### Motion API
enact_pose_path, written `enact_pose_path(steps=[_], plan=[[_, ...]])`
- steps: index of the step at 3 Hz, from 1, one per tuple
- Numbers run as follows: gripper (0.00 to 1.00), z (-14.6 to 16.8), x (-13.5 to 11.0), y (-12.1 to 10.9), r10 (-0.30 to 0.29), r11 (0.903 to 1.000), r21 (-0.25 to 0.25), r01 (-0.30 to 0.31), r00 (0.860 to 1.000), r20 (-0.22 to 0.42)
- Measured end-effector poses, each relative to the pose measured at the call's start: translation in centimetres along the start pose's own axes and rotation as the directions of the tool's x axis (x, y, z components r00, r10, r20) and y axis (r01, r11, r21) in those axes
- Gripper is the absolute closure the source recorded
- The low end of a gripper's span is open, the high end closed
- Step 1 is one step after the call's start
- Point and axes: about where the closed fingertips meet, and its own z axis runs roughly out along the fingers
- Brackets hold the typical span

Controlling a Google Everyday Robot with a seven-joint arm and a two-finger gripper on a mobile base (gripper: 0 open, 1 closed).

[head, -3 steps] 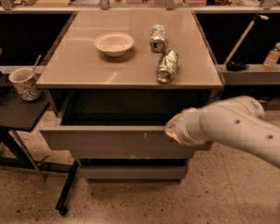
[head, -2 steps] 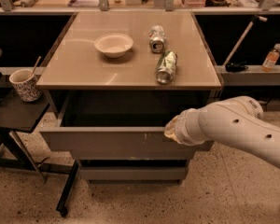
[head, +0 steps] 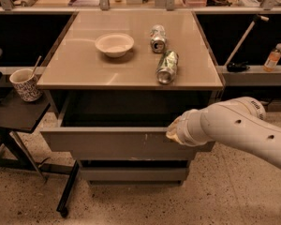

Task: Open top drawer

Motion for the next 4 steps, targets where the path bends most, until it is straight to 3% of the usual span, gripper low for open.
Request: enact_pose_path(steps=[3,4], plan=[[0.11,0.00,0.00,0.00,0.000,1.0000,0.000,0.000,1.000,0.000],[0.00,0.00,-0.01,0.00,0.000,1.0000,0.000,0.000,1.000,0.000]])
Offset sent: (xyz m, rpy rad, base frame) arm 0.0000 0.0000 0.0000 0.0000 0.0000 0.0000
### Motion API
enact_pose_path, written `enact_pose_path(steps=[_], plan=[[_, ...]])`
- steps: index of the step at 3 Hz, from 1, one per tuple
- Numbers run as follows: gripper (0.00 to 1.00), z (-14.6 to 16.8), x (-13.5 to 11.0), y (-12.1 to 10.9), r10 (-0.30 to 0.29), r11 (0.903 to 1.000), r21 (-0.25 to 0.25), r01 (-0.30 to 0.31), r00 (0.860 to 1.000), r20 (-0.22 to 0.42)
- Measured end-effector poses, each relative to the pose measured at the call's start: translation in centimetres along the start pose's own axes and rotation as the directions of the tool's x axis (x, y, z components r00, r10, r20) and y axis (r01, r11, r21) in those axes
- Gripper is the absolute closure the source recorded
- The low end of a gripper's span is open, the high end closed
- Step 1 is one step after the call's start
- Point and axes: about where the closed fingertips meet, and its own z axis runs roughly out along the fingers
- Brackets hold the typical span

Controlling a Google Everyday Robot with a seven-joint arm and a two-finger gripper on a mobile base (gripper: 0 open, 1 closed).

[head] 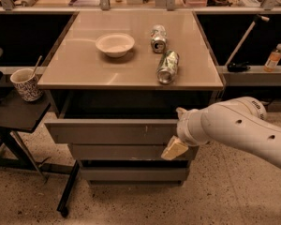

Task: Open top drawer

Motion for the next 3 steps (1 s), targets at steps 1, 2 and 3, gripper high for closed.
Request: enact_pose_path(steps=[1,2,3], plan=[[0.00,0.0,0.0,0.0,0.000,1.0000,0.000,0.000,1.000,0.000],[0.00,0.8,0.3,-0.9,0.011,0.9999,0.006,-0.011,1.000,-0.011],[0.00,4.4,1.7,-3.8,0.065,0.9979,-0.002,-0.065,0.998,-0.014]])
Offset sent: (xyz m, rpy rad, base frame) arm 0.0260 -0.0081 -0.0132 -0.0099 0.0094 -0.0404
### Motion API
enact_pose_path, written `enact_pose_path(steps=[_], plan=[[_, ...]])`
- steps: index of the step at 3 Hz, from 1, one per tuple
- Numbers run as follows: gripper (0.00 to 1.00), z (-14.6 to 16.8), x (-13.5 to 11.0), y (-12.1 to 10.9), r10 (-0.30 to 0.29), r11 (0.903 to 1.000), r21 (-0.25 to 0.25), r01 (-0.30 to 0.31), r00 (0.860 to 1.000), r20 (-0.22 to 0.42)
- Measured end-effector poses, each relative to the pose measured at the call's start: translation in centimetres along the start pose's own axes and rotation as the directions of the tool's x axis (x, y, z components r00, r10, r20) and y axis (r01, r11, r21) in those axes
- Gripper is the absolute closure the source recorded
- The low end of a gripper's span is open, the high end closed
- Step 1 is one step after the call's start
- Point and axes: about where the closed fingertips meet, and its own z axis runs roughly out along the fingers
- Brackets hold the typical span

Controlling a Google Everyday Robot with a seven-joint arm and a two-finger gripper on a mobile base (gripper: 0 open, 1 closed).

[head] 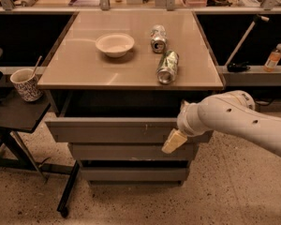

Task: Open top drawer

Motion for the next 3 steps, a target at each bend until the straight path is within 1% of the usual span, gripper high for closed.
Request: enact_pose_path(steps=[1,2,3], plan=[[0.00,0.00,0.00,0.00,0.000,1.0000,0.000,0.000,1.000,0.000],[0.15,0.00,0.00,0.00,0.000,1.0000,0.000,0.000,1.000,0.000],[0.37,0.00,0.00,0.00,0.000,1.0000,0.000,0.000,1.000,0.000]])
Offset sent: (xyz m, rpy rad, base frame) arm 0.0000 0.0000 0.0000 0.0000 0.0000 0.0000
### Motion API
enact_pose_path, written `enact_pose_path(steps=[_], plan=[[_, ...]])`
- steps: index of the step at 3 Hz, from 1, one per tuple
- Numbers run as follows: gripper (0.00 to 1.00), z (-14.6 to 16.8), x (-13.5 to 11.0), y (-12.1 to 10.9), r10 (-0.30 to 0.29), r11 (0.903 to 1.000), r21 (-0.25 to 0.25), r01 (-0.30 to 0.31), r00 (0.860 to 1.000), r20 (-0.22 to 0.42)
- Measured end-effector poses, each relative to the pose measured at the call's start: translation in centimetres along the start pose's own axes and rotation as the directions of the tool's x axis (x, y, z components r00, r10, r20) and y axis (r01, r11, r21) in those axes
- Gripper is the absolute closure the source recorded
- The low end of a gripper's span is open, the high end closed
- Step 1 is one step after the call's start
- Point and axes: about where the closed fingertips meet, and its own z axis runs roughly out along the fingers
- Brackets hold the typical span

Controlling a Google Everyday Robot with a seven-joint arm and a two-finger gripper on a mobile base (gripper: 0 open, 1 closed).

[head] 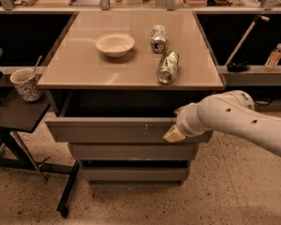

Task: Open top drawer

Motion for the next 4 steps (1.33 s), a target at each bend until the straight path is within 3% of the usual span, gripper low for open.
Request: enact_pose_path(steps=[2,3,4], plan=[[0.84,0.0,0.0,0.0,0.000,1.0000,0.000,0.000,1.000,0.000],[1.00,-0.4,0.0,0.8,-0.005,1.0000,0.008,0.005,1.000,-0.009],[1.00,-3.0,-1.0,2.3,-0.024,0.9962,0.083,0.023,1.000,0.004]])
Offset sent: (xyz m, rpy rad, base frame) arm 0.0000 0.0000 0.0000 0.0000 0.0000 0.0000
